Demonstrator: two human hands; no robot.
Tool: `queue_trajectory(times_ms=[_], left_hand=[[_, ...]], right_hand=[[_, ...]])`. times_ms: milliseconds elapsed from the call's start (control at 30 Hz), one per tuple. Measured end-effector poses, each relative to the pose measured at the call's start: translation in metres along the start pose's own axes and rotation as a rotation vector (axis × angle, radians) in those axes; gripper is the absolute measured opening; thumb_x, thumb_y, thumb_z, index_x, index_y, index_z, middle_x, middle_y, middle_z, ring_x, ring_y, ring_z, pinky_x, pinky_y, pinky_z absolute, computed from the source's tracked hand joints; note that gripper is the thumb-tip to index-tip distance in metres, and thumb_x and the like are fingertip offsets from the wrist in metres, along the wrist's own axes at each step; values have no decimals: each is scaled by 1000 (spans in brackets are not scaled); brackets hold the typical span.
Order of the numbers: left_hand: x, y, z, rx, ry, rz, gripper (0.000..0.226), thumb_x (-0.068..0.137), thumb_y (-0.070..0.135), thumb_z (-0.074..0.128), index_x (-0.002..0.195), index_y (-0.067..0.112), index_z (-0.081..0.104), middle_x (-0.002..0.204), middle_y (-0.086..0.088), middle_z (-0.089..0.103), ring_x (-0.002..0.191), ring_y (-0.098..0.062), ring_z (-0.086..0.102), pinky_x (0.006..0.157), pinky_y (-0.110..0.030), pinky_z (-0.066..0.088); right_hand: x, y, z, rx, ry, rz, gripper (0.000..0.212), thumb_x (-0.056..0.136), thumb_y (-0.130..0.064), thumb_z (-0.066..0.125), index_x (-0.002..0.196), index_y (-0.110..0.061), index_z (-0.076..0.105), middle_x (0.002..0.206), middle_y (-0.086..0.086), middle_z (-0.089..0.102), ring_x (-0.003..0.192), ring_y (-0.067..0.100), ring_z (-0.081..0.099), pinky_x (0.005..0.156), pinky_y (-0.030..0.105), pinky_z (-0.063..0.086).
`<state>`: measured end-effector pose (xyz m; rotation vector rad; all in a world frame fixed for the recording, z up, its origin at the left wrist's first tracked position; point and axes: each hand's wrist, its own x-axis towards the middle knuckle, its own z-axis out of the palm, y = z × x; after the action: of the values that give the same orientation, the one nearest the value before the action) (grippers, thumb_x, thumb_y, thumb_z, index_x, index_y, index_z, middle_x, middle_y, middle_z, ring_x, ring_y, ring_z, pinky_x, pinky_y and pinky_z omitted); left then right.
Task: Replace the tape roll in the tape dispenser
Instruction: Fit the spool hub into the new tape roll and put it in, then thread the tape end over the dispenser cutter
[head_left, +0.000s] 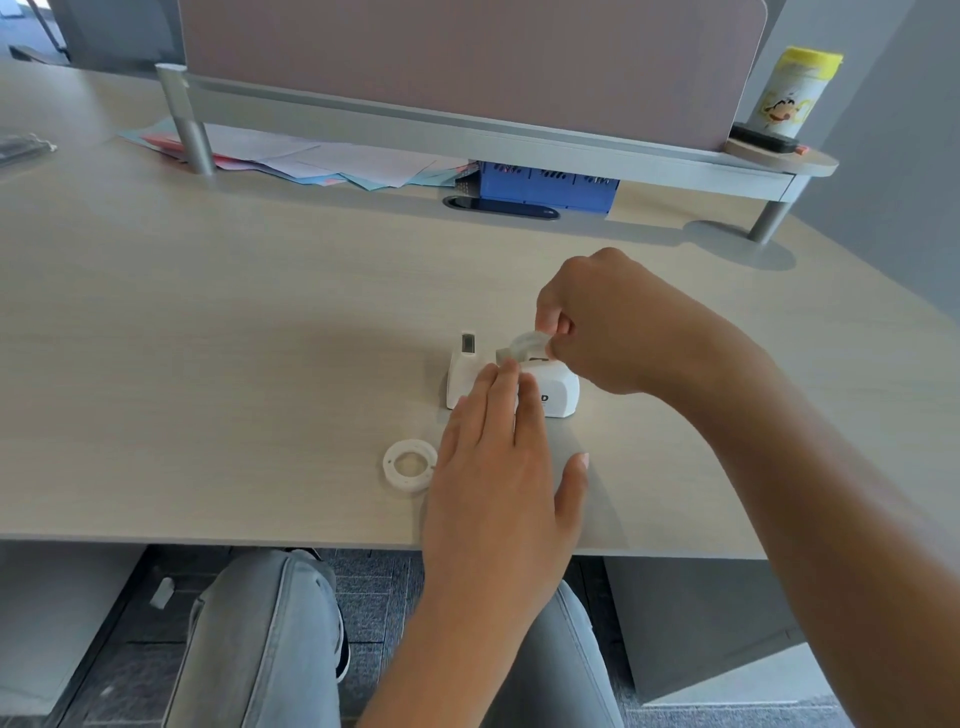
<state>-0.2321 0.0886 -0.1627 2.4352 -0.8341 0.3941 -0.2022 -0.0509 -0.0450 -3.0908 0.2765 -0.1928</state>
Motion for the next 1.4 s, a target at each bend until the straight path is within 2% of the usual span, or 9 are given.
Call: queue_trajectory(times_ms=[133,300,433,567,767,933,1067,1267,1400], left_hand=[[0,1,-1,-35,3,-4,71,98,49,46,153,4,43,165,-11,42,154,-29,37,121,-46,40],[1,1,-9,-152,36,-15,61,96,42,50,146,7,51,155,-9,53,149,-29,44,117,-46,45],[10,5,-21,-308,51,-65,49,96,31,61,141,12,56,144,-3,59,140,-23,48,111,-41,46],[33,6,-31,-338,129,-182,28,95,21,66,120,10,69,120,-5,69,115,-26,63,89,-29,44],[68,9,-30,-316,197,-300,16,92,20,70,99,8,77,100,-7,74,91,-26,69,82,-39,55],[82,20,-28,-263,196,-381,29,90,39,70,88,11,78,91,-3,77,87,-25,69,72,-34,49],[86,27,-31,-180,207,-377,17,88,23,71,80,11,77,85,-5,76,78,-29,70,71,-45,57],[92,35,-35,-173,213,-412,16,82,8,66,71,12,78,72,-3,76,68,-28,70,64,-44,59],[94,37,-40,-184,196,-441,16,80,7,64,70,9,77,69,-6,76,67,-31,72,63,-45,60]], right_hand=[[0,0,2,-9,11,0,29,89,-7,61,108,-22,76,109,5,71,100,30,69,82,44,62],[-15,17,16,355,88,98,12,93,-13,70,99,-18,79,89,-5,72,78,12,63,66,10,47],[-30,27,33,771,149,179,6,91,-18,78,96,-17,81,93,6,81,72,14,69,81,38,60],[-33,30,43,942,199,193,14,91,-9,77,103,-14,82,99,9,82,90,28,75,91,45,62],[-30,40,44,995,147,168,25,96,-1,62,109,-11,82,103,5,82,87,17,74,83,30,63],[-26,50,47,1004,123,121,29,94,-1,59,107,-14,82,101,4,82,95,21,76,92,42,61],[-21,55,47,1021,90,73,31,94,-2,59,106,-18,83,102,-2,81,91,12,75,92,39,61],[-18,59,53,1060,70,28,30,96,-7,60,112,-20,82,108,-5,77,98,12,73,95,39,60],[-20,58,55,1021,91,-8,26,96,-10,64,114,-20,81,106,-6,75,96,8,71,83,15,53]])
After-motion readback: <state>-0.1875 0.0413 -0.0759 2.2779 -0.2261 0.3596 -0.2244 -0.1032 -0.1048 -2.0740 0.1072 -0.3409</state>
